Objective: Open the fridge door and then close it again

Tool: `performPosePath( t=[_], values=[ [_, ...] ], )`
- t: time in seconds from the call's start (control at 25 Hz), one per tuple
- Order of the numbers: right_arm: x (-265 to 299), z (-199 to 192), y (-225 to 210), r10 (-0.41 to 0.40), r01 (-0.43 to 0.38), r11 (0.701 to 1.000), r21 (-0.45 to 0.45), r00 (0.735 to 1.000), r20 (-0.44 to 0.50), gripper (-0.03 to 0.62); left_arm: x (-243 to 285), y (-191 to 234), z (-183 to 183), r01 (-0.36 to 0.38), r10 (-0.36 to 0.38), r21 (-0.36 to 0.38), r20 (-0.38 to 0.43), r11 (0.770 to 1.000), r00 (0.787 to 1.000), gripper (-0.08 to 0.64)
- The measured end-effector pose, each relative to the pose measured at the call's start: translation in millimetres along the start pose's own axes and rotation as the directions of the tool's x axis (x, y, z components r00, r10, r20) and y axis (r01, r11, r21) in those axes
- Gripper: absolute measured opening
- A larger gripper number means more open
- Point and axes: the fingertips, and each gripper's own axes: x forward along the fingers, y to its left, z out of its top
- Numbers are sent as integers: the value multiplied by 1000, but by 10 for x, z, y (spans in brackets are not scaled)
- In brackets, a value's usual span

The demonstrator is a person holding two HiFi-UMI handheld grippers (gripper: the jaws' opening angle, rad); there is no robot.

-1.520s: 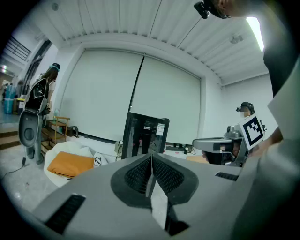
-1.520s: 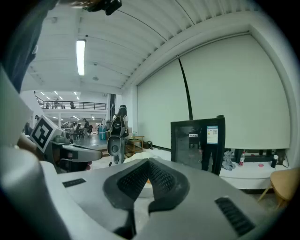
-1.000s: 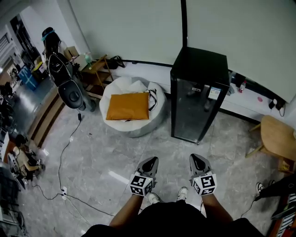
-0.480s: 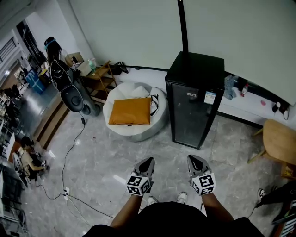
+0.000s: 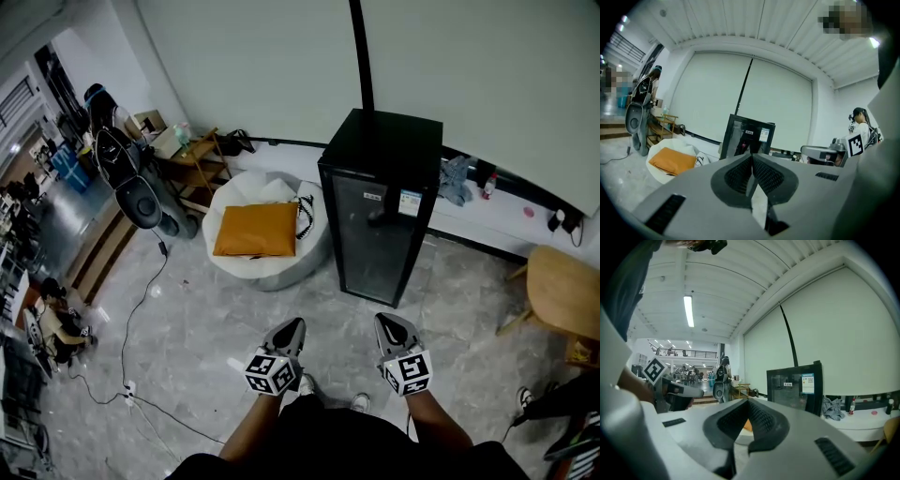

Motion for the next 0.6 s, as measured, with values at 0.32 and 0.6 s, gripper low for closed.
performPosePath(
  t=[0.32, 0.6],
  values=[
    [240, -8, -211, -36, 36, 999, -9, 999, -15, 18, 364, 197, 200, 24, -24, -1, 25, 1000, 999, 23],
    [674, 50, -291, -68, 67, 997, -28, 997, -34, 18, 888, 484, 467, 92, -92, 1, 38, 996, 995, 23]
  ],
)
